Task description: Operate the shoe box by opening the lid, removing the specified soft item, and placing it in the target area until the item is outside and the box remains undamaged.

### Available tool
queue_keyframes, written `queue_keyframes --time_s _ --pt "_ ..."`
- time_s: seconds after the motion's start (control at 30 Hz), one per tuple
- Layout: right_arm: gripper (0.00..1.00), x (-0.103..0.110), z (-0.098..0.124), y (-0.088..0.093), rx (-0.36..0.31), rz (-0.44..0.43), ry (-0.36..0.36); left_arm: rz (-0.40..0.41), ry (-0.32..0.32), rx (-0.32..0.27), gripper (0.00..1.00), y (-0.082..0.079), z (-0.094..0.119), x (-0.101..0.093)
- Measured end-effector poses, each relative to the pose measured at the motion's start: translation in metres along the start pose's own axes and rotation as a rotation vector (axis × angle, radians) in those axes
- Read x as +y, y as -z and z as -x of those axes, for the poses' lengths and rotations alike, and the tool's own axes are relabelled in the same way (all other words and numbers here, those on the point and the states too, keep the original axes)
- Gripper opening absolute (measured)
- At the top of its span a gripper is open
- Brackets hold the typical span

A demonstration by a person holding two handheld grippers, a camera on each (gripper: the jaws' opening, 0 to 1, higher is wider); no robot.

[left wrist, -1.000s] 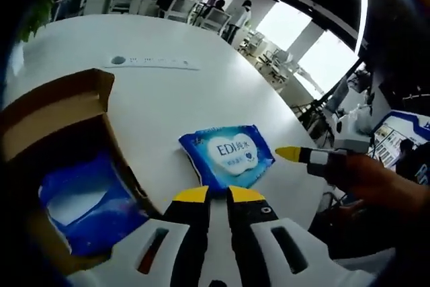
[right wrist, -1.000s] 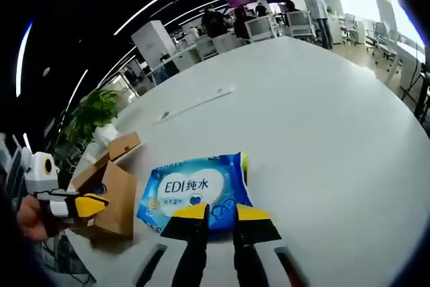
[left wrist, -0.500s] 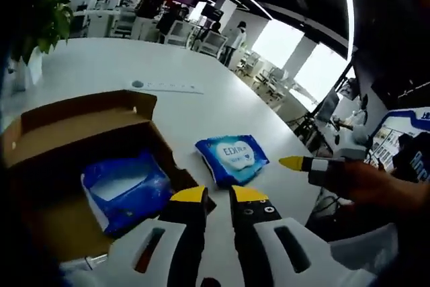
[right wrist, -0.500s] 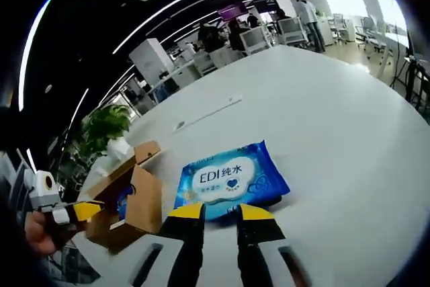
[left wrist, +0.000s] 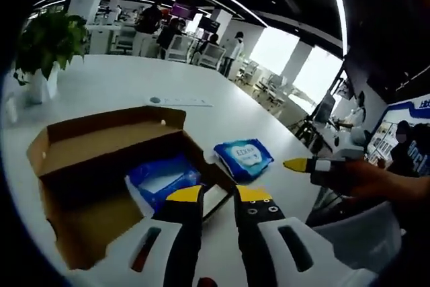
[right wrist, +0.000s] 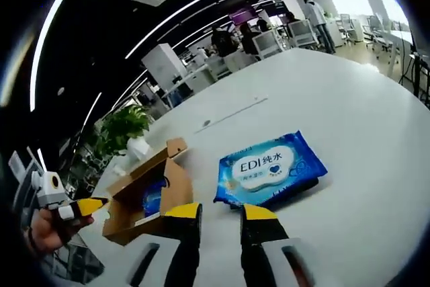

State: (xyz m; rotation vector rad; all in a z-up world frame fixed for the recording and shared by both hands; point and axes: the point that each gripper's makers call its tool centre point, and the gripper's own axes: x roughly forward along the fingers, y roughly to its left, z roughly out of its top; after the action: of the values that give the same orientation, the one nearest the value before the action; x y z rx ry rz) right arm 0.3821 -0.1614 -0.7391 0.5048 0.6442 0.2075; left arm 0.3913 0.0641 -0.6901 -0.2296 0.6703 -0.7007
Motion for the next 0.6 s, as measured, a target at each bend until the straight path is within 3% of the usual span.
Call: queue_keyframes --time_s 0.27,0.6 --pt "0.23 0.036 -0.001 0.008 0.028 0.100 -0.057 -0.005 -0.015 -0.026 0.21 -0.003 0.033 0.020" --pt "0.29 0.075 -0.007 0.016 0.032 0.153 -0.128 -0.001 -0.034 -0.046 0.24 0.001 0.064 0.036"
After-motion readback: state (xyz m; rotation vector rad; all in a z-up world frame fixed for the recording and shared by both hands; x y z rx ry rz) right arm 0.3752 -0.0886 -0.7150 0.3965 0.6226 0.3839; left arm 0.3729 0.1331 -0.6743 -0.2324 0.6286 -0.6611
